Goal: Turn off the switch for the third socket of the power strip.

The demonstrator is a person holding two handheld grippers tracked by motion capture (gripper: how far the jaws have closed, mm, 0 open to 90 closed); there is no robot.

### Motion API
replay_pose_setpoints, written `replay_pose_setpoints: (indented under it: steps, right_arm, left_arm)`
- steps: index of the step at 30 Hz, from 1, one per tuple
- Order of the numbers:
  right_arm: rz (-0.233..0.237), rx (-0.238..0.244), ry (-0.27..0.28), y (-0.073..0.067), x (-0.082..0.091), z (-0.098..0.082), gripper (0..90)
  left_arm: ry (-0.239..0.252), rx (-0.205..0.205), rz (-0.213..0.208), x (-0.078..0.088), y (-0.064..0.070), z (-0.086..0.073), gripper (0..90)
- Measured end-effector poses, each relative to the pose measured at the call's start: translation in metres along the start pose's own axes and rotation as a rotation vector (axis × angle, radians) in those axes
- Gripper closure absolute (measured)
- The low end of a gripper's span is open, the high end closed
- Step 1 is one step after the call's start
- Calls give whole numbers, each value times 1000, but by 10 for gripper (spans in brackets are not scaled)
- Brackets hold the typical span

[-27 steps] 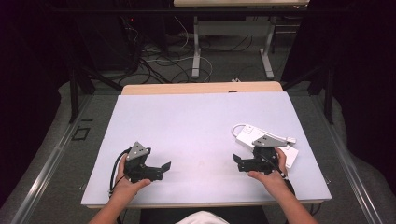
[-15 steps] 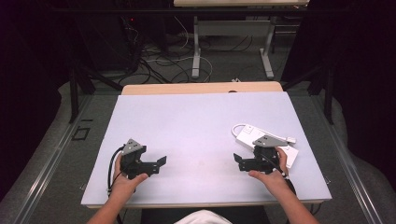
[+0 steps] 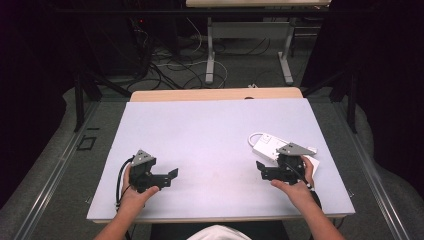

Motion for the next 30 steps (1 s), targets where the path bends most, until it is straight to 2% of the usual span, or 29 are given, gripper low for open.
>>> replay_pose_setpoints:
  steps: [4, 8, 10, 22, 30]
  right_arm:
    - [-17, -15, 0, 5, 4, 2, 140]
    - [-28, -23, -6, 10, 5, 1, 147]
    - [-35, -43, -15, 13, 7, 1, 152]
    - [-63, -58, -16, 28, 14, 1, 179]
    - [-87, -73, -27, 40, 19, 2, 233]
  left_arm:
    - [2, 0, -5, 1, 0, 0, 22]
    - [3, 0, -11, 1, -1, 0, 22]
    - [3, 0, -12, 1, 0, 0, 23]
    - [-4, -3, -17, 2, 0, 1, 25]
    - [-4, 2, -12, 4, -1, 1, 32]
Point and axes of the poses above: each handheld gripper's, and its own axes: x roughly backward along the jaws, z roughly out of its top, y roughly to its right, the point moved 3 cm from there along -x, roughly forward along the jaws, and after that the axes turned 2 degrees about -y, right-handed, at the moved point
